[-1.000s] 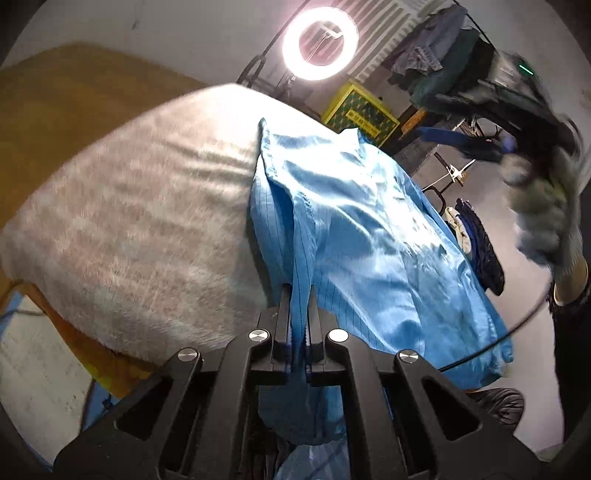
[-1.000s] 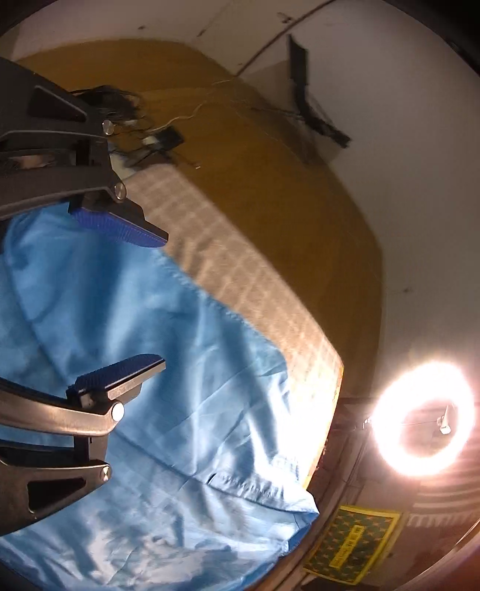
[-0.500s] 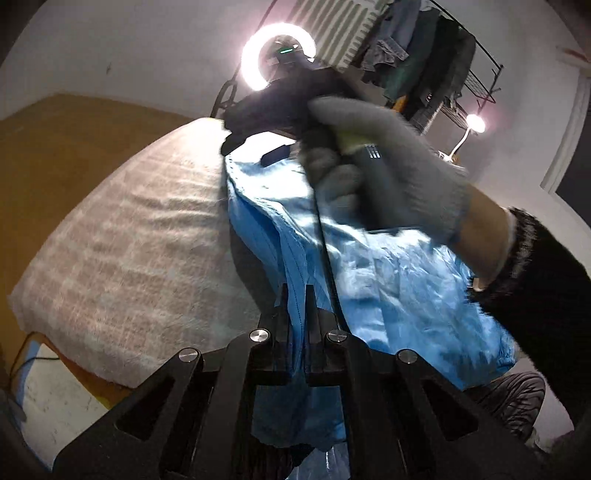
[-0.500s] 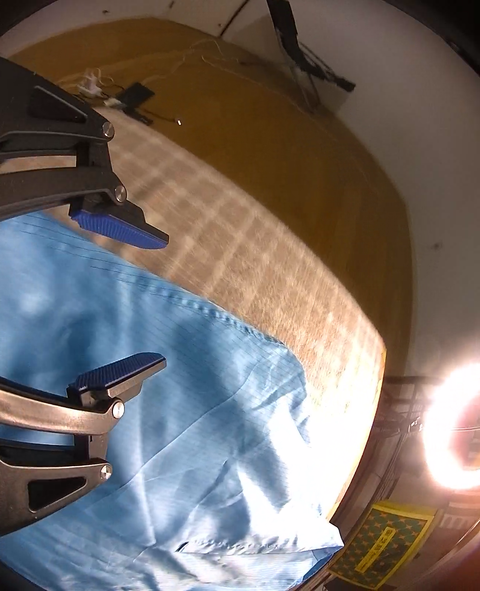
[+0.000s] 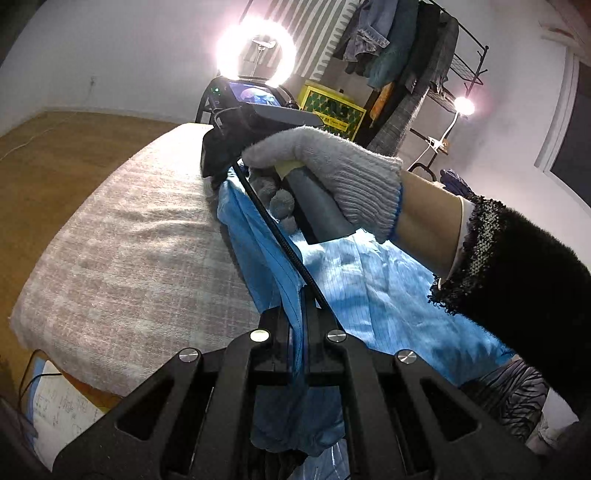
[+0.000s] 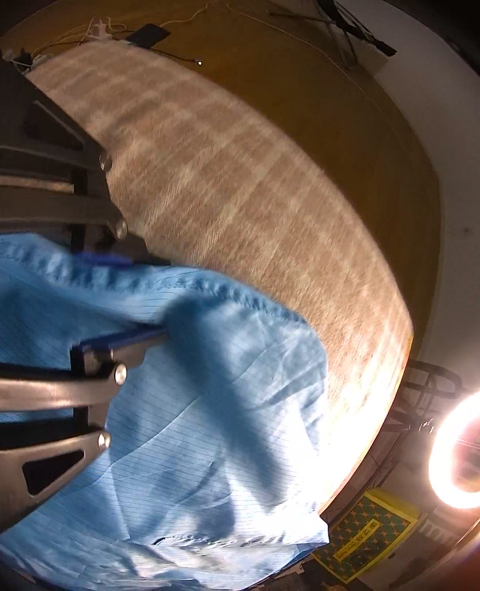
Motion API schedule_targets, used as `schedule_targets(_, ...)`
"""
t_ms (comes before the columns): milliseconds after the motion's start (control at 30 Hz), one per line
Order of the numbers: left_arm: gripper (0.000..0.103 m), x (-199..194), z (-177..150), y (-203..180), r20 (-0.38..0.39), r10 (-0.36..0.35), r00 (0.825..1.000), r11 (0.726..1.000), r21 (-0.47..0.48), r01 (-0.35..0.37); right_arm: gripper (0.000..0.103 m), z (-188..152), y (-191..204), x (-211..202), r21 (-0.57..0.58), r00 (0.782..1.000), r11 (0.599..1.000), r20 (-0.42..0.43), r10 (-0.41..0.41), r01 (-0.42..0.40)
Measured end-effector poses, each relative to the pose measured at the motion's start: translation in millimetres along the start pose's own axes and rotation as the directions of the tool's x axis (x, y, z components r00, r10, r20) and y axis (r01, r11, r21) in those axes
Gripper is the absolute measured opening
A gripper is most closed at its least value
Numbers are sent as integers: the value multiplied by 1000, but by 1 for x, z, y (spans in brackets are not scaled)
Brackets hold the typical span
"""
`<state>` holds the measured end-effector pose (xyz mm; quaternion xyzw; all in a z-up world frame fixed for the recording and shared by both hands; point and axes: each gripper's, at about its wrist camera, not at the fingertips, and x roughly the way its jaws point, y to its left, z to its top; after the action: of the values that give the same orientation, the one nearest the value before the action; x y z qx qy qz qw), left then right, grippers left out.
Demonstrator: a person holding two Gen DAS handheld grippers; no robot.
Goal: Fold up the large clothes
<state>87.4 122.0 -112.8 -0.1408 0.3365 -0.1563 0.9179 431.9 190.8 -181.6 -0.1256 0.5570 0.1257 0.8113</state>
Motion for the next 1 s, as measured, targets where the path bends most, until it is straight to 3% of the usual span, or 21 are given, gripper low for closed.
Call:
schedule_targets(67,0,1,1,-3,-4,2,1000,1000,6,-2,7,-2,-6,-3,6,1000,1000,11,-7,7)
schedule_targets(167,0,1,1,-6,-5,0,1000,1000,13,0,1,-3,-13,-9,18,999,1000,34,19,-20)
schedule_targets(567,0,-6,8,-40,5,-9,1000,997,76,8,0,-15,-62,-56,140,969,969,170,180,-205)
schedule_targets(767,0,0,9,-77,0,-41,999,990,132,40,0,-35,-114,-81,229,939,929,255,230,-290)
schedule_targets(1000,0,20,-6,-133,-47,-68,997,973,218,76,0,-92,-200,-100,323,876,849,389,283,-418)
